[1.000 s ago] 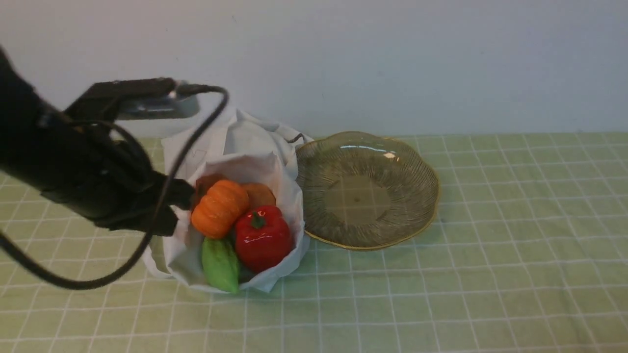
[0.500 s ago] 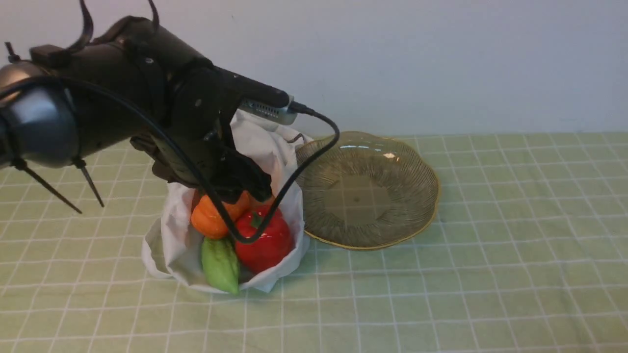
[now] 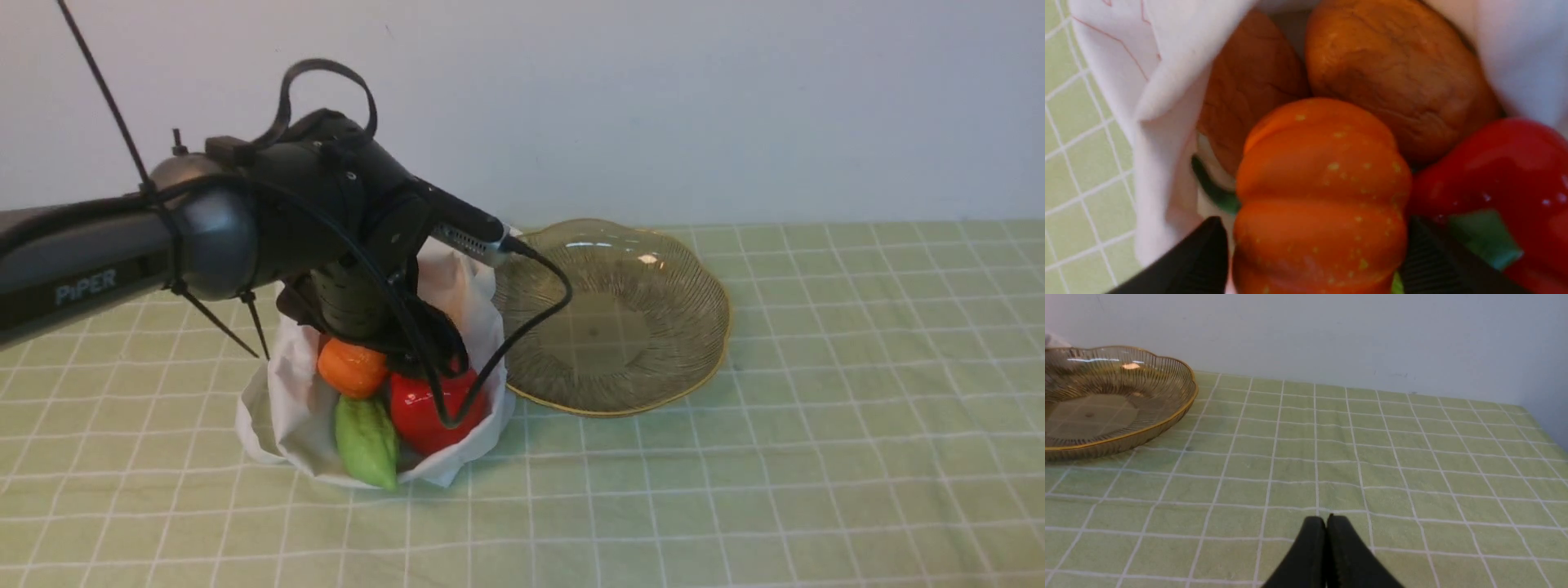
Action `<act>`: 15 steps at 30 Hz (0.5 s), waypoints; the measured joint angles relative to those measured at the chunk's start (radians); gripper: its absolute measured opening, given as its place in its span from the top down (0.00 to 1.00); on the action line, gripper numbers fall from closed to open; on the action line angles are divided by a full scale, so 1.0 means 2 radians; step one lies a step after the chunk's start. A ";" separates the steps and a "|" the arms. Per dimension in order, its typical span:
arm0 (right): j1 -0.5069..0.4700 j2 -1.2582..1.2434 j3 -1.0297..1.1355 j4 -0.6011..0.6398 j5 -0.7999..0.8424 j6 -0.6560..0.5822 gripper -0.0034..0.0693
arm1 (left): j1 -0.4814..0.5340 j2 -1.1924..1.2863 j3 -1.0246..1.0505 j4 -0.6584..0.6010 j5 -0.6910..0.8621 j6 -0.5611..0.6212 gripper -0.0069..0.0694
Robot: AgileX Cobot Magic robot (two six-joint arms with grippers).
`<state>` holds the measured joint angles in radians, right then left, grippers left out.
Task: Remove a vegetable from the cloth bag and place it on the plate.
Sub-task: Use the left arm to grab a pumpkin from the bag
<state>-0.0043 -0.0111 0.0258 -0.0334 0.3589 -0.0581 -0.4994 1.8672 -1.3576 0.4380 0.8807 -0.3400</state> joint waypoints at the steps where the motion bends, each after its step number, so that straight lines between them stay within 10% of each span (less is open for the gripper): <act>1: 0.000 0.000 0.000 0.000 0.000 0.000 0.97 | 0.000 0.002 0.000 0.008 0.000 -0.005 0.31; 15: 0.000 0.000 0.000 0.000 0.000 0.000 0.97 | -0.014 -0.089 -0.065 -0.056 0.056 0.027 0.32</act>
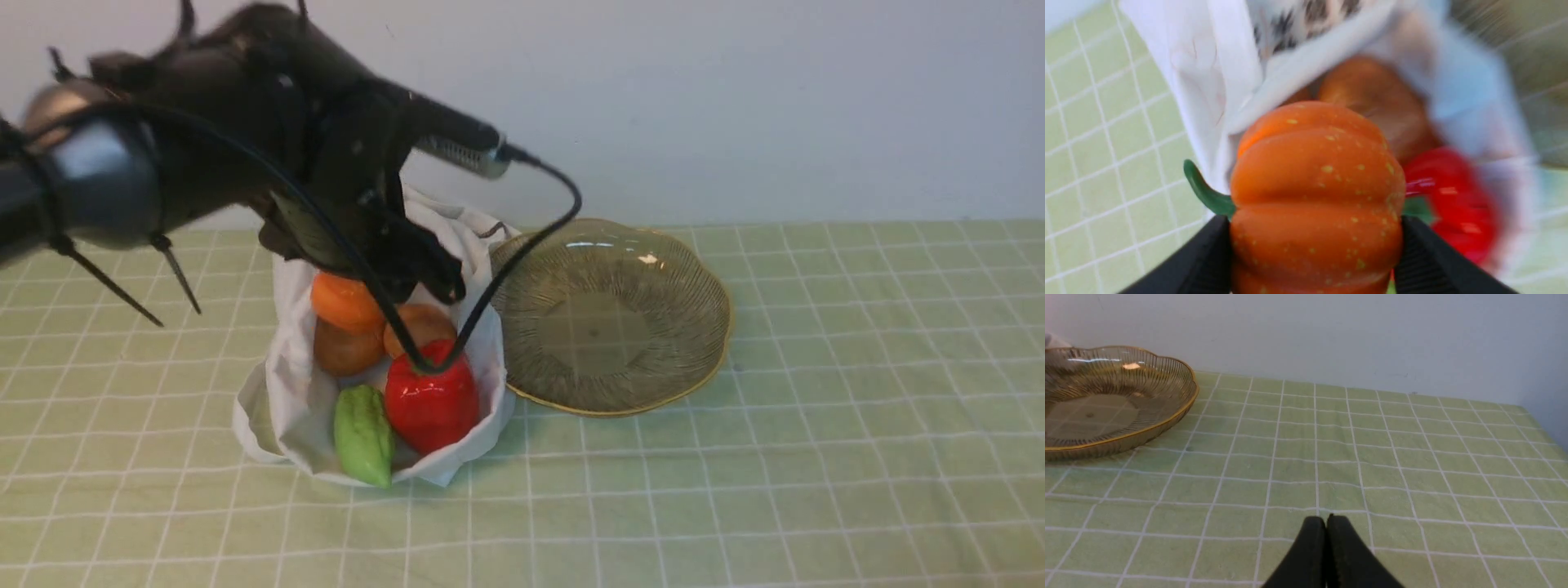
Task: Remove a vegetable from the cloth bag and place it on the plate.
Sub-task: Use the left arm to grab a pumpkin from the bag, then use the left arm to put the pumpkin into the empty plate on the right
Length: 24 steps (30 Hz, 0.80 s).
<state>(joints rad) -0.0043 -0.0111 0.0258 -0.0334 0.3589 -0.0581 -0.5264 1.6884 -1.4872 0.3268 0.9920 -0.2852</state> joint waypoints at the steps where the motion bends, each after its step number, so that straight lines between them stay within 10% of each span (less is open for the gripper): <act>1: 0.000 0.000 0.000 0.000 0.000 0.000 0.97 | -0.001 -0.011 -0.015 -0.023 0.001 0.014 0.32; 10: 0.000 0.000 0.000 0.000 0.000 0.000 0.97 | -0.030 0.026 -0.045 -0.177 -0.130 0.117 0.32; 24: 0.000 0.000 0.000 0.000 0.000 0.000 0.97 | -0.099 0.252 -0.170 -0.016 -0.194 0.183 0.32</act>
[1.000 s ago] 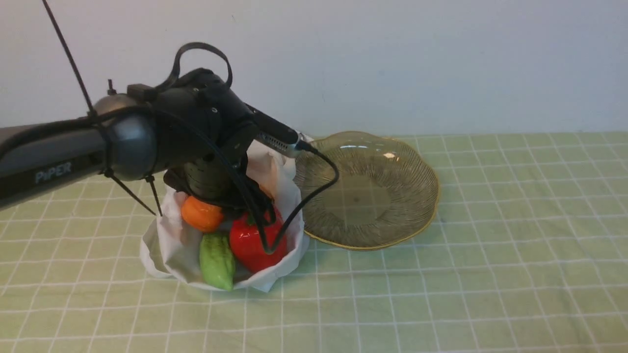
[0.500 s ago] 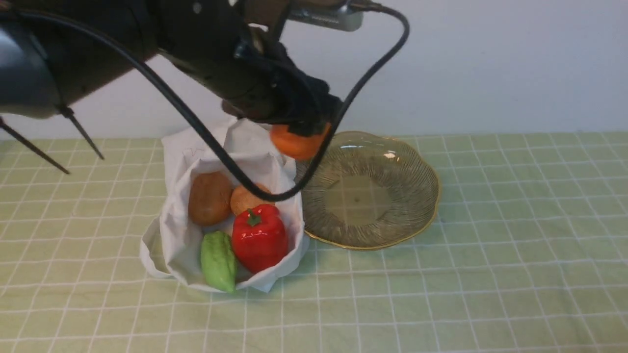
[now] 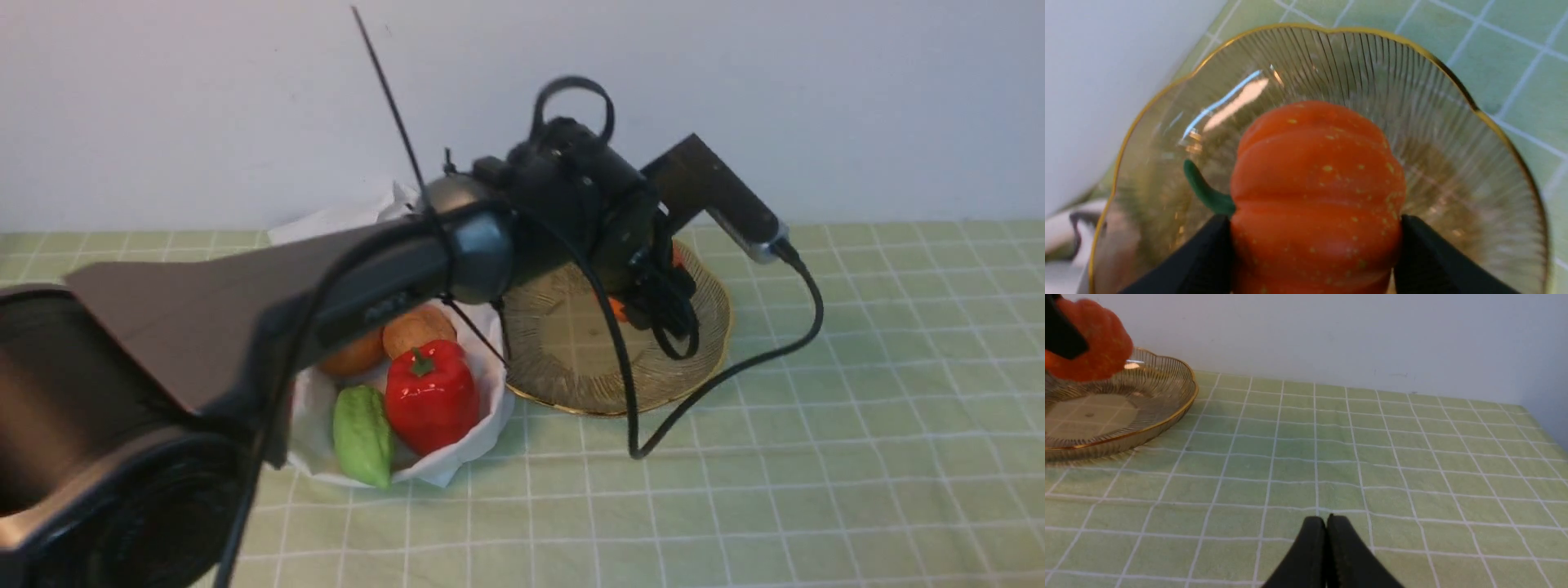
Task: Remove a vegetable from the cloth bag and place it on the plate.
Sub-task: Use the left arm to put the pumpkin into the empty plate on the right
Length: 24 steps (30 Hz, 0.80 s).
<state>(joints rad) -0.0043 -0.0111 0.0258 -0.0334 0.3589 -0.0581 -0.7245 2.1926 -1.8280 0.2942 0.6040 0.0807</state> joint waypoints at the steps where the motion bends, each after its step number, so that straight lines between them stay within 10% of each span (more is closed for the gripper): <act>1: 0.000 0.000 0.000 0.000 0.000 0.000 0.97 | -0.003 0.014 -0.008 0.013 -0.006 -0.003 0.32; 24: 0.000 0.000 0.000 0.000 0.000 0.000 0.97 | -0.014 -0.002 -0.017 0.071 0.064 -0.127 0.02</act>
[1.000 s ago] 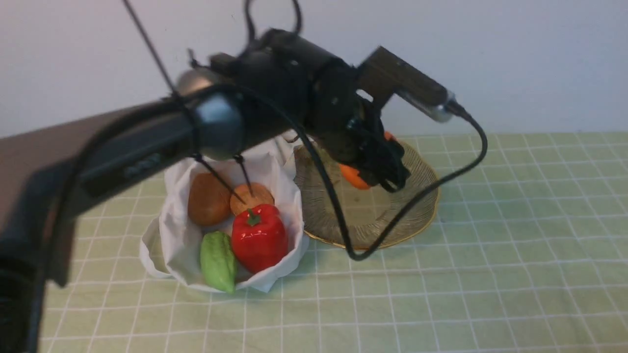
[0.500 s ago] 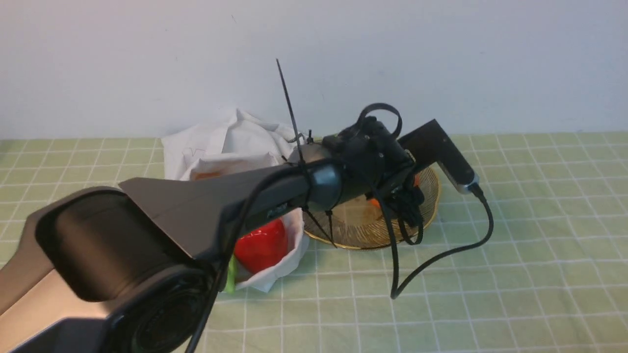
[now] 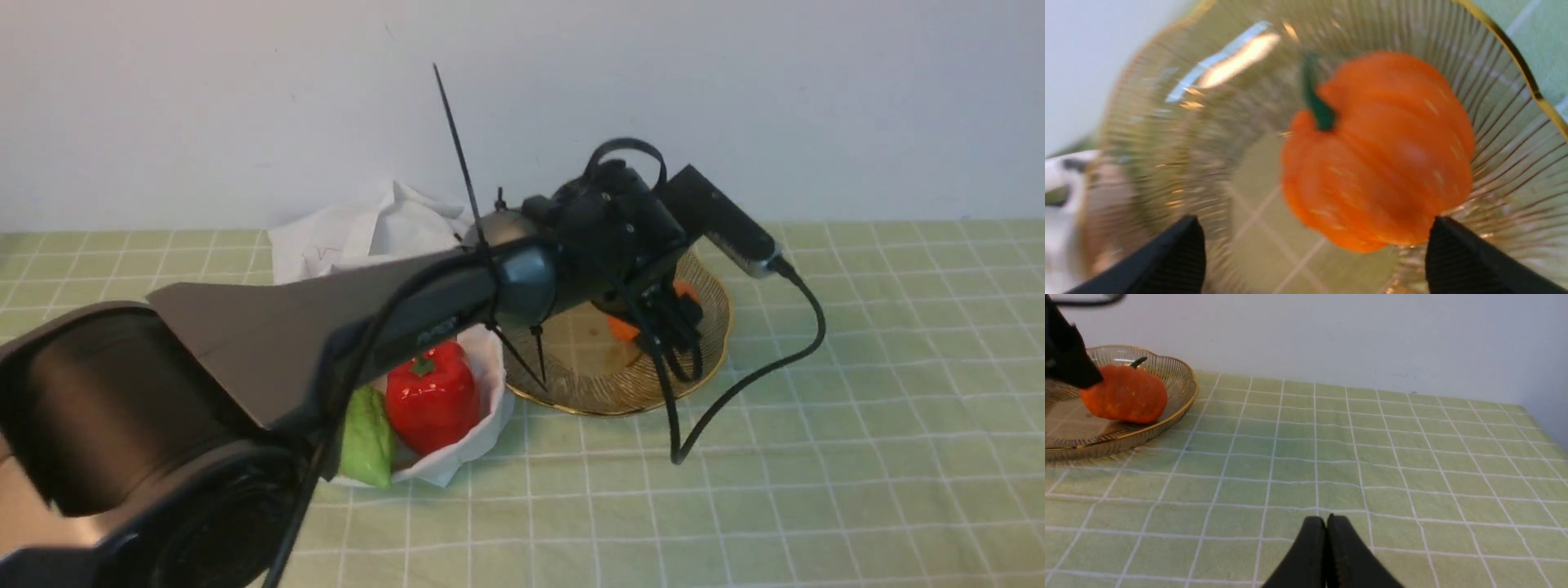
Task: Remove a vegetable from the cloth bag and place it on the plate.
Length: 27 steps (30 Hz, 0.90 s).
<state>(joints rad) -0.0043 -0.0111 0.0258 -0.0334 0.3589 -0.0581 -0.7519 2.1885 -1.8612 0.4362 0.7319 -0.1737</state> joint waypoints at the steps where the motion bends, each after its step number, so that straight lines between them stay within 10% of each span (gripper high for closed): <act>1: 0.000 0.000 0.000 0.000 0.000 0.000 0.97 | -0.001 -0.016 0.000 0.001 0.012 -0.001 0.02; 8: 0.000 0.000 0.000 0.000 0.000 0.000 0.97 | -0.022 -0.152 0.000 -0.002 0.163 -0.017 0.34; 11: 0.000 0.000 0.000 0.000 0.000 0.000 0.97 | -0.025 -0.227 0.001 -0.006 0.242 0.002 0.71; 14: 0.000 0.000 0.000 0.000 0.000 0.000 0.97 | -0.024 -0.298 0.024 -0.010 0.252 0.026 0.88; 22: 0.000 0.000 0.000 0.000 0.000 0.000 0.97 | -0.024 -0.457 0.188 -0.091 0.255 0.029 0.92; 27: 0.000 0.000 0.000 0.000 0.000 0.000 0.97 | -0.024 -0.595 0.435 -0.194 0.032 0.045 0.92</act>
<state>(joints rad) -0.0043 -0.0111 0.0258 -0.0334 0.3597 -0.0581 -0.7998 0.9984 -0.9906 0.0484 0.7962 -0.0844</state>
